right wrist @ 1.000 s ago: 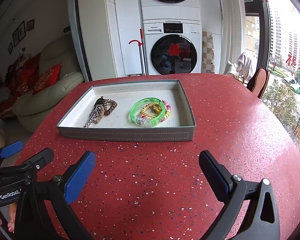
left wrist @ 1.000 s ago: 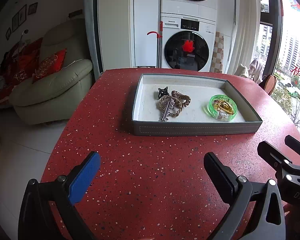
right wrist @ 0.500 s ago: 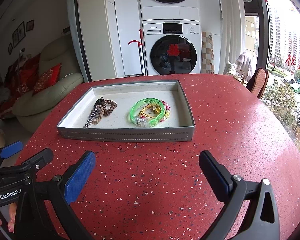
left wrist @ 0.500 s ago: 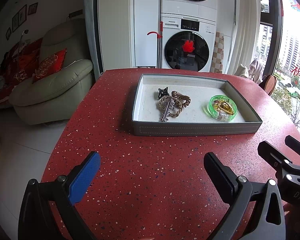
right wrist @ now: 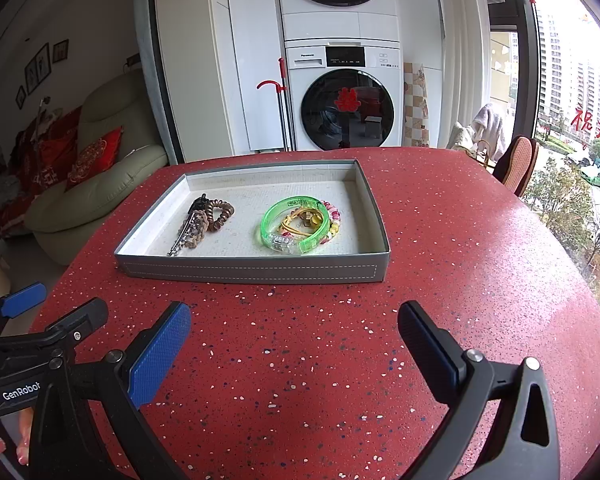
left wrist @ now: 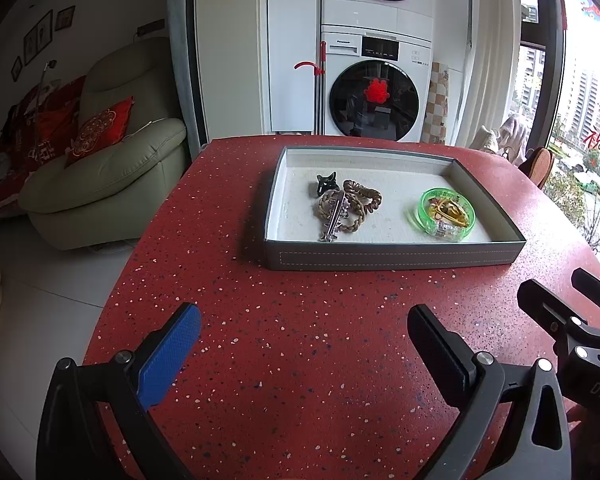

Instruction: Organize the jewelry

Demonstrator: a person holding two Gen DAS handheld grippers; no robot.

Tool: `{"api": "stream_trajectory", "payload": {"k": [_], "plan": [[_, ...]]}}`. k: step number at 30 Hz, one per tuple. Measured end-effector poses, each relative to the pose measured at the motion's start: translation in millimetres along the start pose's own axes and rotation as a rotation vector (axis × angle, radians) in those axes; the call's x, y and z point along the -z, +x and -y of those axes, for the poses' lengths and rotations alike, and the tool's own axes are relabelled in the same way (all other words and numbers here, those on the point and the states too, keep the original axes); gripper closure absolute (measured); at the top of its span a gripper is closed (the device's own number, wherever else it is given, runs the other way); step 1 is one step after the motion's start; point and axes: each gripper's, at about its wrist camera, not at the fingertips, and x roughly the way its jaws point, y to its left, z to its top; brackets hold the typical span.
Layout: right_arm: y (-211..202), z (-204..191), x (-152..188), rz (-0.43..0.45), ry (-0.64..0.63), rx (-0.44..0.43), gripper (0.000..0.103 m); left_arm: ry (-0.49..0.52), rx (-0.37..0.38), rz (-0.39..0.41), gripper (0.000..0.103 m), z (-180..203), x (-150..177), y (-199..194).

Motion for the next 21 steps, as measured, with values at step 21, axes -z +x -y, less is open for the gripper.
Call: {"api": "stream_trajectory", "payload": {"k": [21], "plan": [[-2.1,-1.6,-0.7,-0.009,0.004,0.000,0.000,0.015,-0.005,-0.003,0.000,1.2,0.6,0.4]]}}
